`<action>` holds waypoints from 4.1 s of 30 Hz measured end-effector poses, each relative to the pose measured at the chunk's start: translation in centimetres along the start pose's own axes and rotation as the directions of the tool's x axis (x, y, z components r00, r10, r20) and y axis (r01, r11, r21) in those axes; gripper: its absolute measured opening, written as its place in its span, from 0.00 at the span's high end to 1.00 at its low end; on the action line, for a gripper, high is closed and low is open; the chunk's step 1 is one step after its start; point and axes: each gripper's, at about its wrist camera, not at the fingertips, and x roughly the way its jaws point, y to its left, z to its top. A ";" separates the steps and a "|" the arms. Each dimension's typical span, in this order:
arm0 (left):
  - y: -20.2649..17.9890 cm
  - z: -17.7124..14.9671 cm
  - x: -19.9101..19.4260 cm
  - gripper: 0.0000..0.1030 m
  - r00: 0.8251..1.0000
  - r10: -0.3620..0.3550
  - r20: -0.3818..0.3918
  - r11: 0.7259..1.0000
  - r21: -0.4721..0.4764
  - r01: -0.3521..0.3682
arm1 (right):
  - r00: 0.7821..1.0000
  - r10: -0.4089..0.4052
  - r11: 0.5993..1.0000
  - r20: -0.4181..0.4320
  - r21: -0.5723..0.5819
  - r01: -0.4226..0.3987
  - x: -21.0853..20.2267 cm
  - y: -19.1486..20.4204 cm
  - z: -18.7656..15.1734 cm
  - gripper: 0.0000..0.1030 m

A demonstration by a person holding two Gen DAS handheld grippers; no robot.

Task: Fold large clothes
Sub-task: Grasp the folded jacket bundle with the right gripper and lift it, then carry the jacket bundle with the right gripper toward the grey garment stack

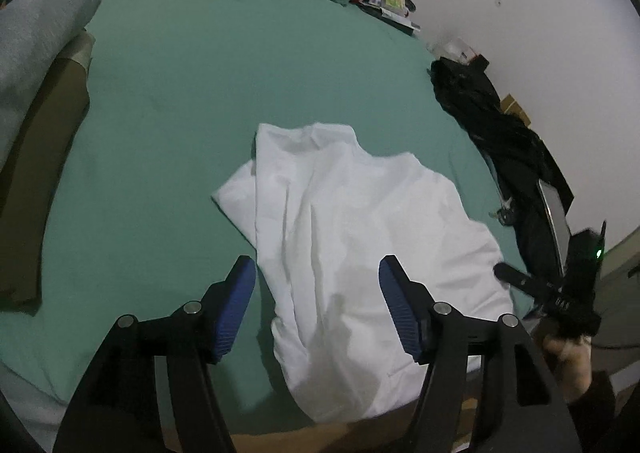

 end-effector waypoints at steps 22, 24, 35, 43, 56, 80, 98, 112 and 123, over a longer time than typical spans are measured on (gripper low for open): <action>-0.9 0.1 6.8 0.21 0.883 -0.437 -0.173 0.893 -0.197 0.404 | 0.998 0.056 0.998 -0.004 -0.015 -0.056 2.2 -1.1 -1.0 0.25; -0.9 0.1 6.3 0.21 0.869 -0.477 -0.131 0.869 -0.220 0.443 | 0.999 0.048 0.999 -0.006 -0.023 -0.048 2.2 -0.9 -0.9 0.25; -5.8 -1.9 7.0 0.18 0.964 -0.117 -0.238 0.984 0.103 0.145 | 0.998 0.057 0.998 0.004 -0.005 -0.057 1.9 -0.9 -1.2 0.25; -4.7 -2.1 6.7 0.15 0.981 -0.011 -0.193 0.980 0.194 0.049 | 0.984 0.178 0.984 -0.027 -0.011 -0.179 2.6 0.1 -1.8 0.25; -7.1 -3.2 6.1 0.70 0.982 -0.101 -0.159 0.948 0.286 0.144 | 0.964 0.265 0.964 0.006 -0.028 -0.265 2.7 3.2 -2.0 0.71; -2.8 5.9 -12.1 0.72 0.962 -0.142 0.233 0.958 0.278 0.074 | 0.874 0.445 0.879 0.195 -0.280 -0.386 -2.7 21.3 5.6 0.74; 10.8 18.0 -31.2 0.71 0.869 0.144 0.474 0.943 0.202 -0.266 | 0.645 0.756 0.615 0.115 -0.462 -0.639 4.3 44.7 13.4 0.74; 28.1 13.4 -17.7 0.54 0.958 0.271 0.095 0.959 -0.111 -0.261 | 0.791 0.590 0.771 -0.160 -0.178 -0.611 23.5 41.8 5.7 0.56; 28.9 11.7 -19.4 0.43 0.936 0.330 0.127 0.935 -0.184 -0.304 | 0.919 0.388 0.829 -0.066 -0.410 -0.380 18.9 41.3 5.1 0.23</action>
